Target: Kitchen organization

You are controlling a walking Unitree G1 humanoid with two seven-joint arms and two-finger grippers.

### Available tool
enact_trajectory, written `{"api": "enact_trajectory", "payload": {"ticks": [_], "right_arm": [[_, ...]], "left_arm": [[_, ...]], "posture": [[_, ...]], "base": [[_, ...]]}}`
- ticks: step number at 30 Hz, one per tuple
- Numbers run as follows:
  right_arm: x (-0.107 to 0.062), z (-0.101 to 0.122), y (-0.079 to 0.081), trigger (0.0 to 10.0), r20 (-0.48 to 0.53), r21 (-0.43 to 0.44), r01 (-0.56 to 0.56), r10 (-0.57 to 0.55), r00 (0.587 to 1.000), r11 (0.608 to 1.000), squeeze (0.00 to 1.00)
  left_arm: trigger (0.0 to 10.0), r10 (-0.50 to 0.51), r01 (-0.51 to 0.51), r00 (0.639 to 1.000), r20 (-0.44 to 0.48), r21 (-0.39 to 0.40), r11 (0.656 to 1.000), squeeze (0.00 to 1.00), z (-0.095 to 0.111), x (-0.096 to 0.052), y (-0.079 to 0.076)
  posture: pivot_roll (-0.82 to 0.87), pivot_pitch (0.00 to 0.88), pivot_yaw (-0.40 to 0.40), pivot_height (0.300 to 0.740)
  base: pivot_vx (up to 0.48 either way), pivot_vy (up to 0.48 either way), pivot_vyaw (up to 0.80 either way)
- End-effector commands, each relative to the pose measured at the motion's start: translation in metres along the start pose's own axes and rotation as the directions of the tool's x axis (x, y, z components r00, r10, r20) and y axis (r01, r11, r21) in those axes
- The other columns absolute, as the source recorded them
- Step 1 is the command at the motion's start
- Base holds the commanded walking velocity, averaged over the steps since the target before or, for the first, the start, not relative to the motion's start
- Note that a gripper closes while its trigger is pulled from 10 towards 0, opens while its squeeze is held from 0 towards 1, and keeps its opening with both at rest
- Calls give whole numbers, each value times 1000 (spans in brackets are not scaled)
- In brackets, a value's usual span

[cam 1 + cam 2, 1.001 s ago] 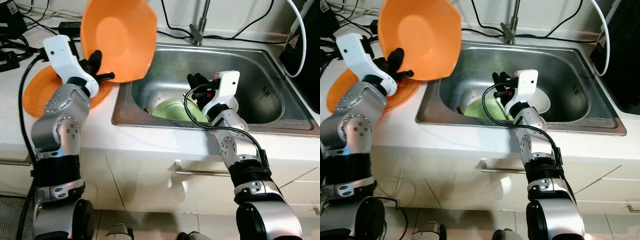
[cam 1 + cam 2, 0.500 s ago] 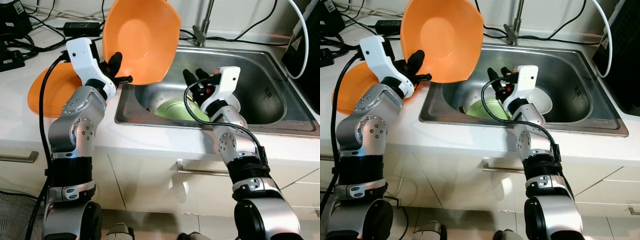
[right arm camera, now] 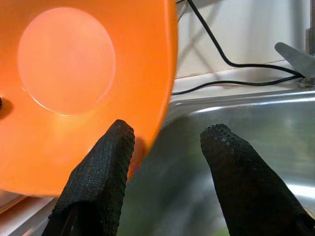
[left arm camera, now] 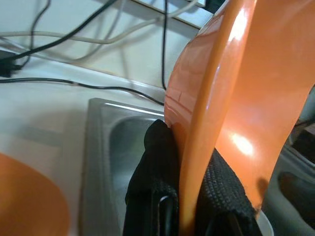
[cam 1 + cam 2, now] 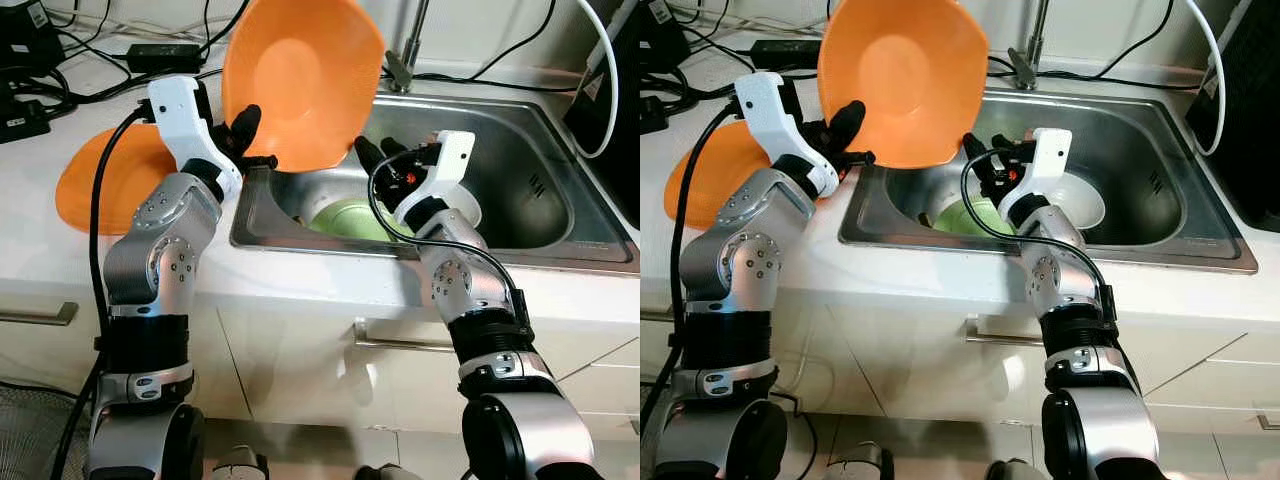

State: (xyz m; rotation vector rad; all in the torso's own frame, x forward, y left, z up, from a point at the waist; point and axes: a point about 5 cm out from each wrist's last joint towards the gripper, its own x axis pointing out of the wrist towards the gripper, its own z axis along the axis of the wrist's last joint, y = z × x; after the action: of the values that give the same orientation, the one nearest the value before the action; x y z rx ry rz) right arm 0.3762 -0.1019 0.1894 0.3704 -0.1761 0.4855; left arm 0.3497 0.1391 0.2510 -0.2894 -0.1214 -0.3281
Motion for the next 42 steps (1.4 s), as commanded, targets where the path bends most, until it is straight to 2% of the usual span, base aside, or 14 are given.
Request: {"api": "enact_trajectory", "payload": {"ticks": [1,14,22,23,24,33,34,35,36,42], "right_arm": [[5,10,5,10000,24,0,-34,34,999,999,0],[4,9,5,10000,31,28,-32,31,999,999,0],[4,10,3,10000,47,50,-19,16,999,999,0],[4,10,3,3333,51,61,-20,17,999,998,0],[4,10,3,0,56,73,-22,18,998,997,0],[4,14,2,0,82,129,-19,8,997,991,0],[4,15,0,0,86,145,-12,-1,996,989,0],[4,15,0,0,86,145,-12,-1,996,989,0],[4,15,-1,0,90,167,-6,-9,996,986,0],[4,19,-3,0,113,245,-1,-27,993,969,0]], "left_arm": [[10000,-53,53,998,29,11,999,0,6,-1,-7],[10000,-161,162,987,-14,14,987,0,-1,-5,-17],[10000,-186,187,982,-35,20,982,0,-5,-7,-18],[10000,-188,188,982,-37,19,982,0,-6,-8,-18],[10000,-188,189,981,-40,19,982,0,-7,-8,-18],[10000,-186,186,982,-46,5,983,0,-10,-8,-15],[10000,-176,176,983,-44,3,984,522,-10,-8,-14],[10000,-176,176,983,-44,3,984,522,-10,-8,-14],[10000,-168,169,985,-43,3,986,1000,-11,-8,-13],[10000,-128,129,990,-53,2,992,1000,-14,-7,-8]], "posture": [[61,61,-25,718],[63,67,-23,718],[64,67,-22,718],[64,67,-21,718],[65,67,-22,718],[65,68,-22,718],[66,68,-22,718],[66,68,-22,718],[66,68,-22,718],[65,66,-21,718]], "base": [[0,0,0],[0,0,0],[0,0,0],[0,0,0],[0,0,0],[0,0,0],[0,0,0],[0,0,0],[0,0,0],[0,0,0]]}}
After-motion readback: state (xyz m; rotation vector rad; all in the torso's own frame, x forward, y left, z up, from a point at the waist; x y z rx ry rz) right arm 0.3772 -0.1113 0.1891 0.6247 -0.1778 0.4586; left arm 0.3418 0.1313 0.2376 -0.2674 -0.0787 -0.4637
